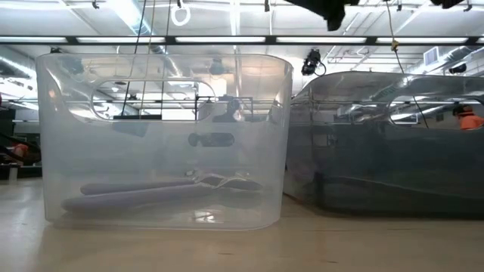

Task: Sort silverware by color (type)
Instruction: Put the gold spoon into the right transparent bin

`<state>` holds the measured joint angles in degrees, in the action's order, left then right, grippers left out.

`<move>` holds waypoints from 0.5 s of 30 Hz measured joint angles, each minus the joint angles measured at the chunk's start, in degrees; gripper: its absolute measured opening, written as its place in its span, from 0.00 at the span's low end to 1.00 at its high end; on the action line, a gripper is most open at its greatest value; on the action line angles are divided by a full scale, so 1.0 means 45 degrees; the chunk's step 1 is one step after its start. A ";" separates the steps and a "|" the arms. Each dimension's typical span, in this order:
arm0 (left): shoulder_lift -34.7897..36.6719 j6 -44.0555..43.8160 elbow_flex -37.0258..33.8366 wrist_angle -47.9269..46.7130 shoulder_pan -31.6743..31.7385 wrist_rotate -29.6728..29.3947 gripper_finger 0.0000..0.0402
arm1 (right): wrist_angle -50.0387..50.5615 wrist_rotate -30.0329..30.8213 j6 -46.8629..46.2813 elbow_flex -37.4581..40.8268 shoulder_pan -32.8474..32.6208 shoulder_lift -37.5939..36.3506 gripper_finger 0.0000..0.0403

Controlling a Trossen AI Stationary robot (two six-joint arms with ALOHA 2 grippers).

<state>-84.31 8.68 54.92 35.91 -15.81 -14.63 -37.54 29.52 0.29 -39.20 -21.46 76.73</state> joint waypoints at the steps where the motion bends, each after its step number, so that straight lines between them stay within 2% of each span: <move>1: 0.0000 0.0017 0.0000 0.0014 -0.0002 0.0072 0.03 | -0.0088 -0.0330 -0.0019 0.0000 0.0128 0.0000 0.46; 4: 0.0000 0.0045 0.0000 0.0229 0.0010 0.0122 0.03 | -0.0395 -0.1493 -0.0121 0.0000 0.0393 0.0000 0.45; 7: -0.0023 0.0253 0.0000 0.0591 0.0177 0.0312 0.03 | -0.0809 -0.2108 -0.0057 0.0000 0.0481 0.0000 0.44; 15: -0.0193 0.0363 -0.0005 0.1978 0.1003 0.1438 0.03 | -0.0886 -0.1893 0.0409 0.0000 0.0559 0.0000 0.42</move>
<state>-85.18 10.31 54.89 44.81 -11.30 -8.16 -41.52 21.00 2.13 -39.20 -18.94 76.73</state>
